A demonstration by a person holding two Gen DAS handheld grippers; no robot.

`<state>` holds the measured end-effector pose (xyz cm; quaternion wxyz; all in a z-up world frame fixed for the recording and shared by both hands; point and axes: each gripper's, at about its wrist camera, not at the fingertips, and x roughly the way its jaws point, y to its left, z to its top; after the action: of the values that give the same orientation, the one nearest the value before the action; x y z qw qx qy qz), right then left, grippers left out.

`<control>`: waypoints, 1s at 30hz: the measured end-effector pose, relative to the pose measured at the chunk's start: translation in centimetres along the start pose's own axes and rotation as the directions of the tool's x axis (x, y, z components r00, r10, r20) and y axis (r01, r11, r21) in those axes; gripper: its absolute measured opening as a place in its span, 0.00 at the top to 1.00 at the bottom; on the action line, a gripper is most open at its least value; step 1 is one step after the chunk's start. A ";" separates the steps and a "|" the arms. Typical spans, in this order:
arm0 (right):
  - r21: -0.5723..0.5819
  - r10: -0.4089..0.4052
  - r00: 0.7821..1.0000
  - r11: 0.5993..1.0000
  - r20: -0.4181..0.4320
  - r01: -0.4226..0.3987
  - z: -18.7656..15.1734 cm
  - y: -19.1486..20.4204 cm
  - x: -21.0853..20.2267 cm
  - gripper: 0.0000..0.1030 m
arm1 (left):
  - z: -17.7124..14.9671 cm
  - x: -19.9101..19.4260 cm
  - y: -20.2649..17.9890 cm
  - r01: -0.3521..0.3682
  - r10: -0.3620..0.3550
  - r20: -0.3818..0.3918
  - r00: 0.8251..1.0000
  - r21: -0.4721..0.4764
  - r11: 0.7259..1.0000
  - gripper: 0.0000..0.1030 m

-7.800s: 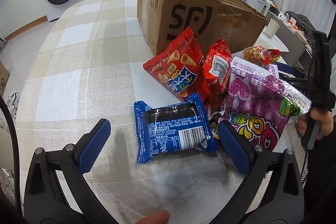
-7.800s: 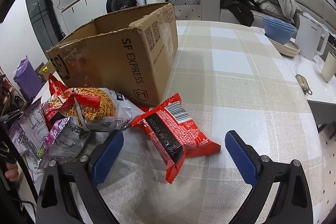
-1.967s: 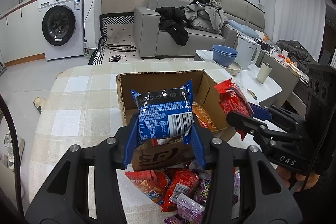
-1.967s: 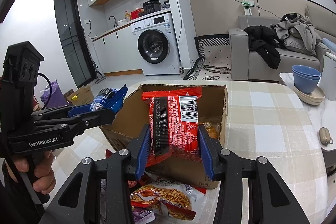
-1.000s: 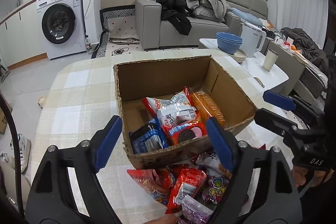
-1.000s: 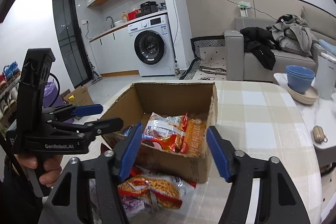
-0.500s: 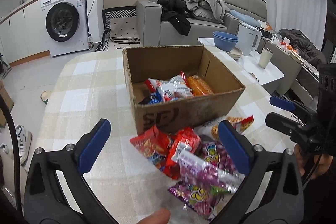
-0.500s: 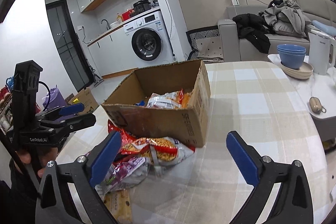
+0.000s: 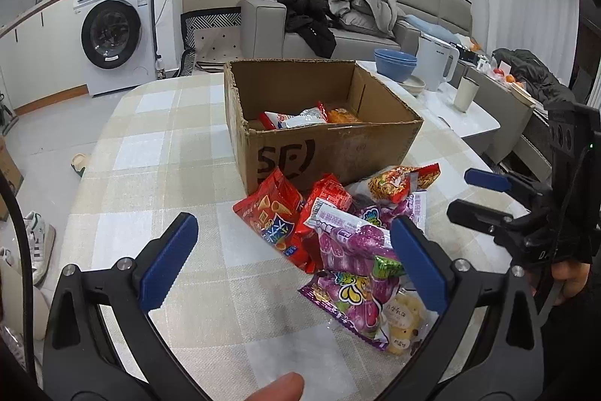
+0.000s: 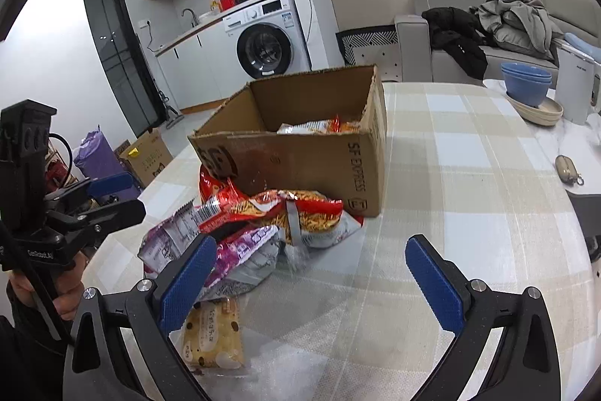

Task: Organize snacks
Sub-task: 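Withdraw both tools from the box and move toward the remaining snack pile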

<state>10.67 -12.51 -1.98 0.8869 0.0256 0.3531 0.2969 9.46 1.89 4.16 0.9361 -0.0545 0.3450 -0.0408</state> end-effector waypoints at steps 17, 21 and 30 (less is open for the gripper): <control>0.039 0.030 0.997 0.999 -0.071 -0.028 -0.9 1.6 2.7 0.01 | -2.1 -0.6 -0.7 0.038 -0.033 -0.073 0.997 0.067 0.997 0.01; 0.049 0.017 0.995 0.999 -0.094 -0.012 -1.2 2.0 3.7 0.01 | -2.4 -0.6 -1.5 0.061 -0.053 -0.085 0.995 0.090 0.994 0.01; 0.014 -0.023 0.987 1.000 -0.159 0.026 -1.3 1.1 4.4 0.01 | -3.1 0.9 -2.7 0.052 -0.034 -0.132 0.991 0.138 0.989 0.01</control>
<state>11.83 -9.44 -5.32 0.8593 0.0045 0.4253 0.2842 7.97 -1.16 1.61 0.9121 0.0069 0.4001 -0.0888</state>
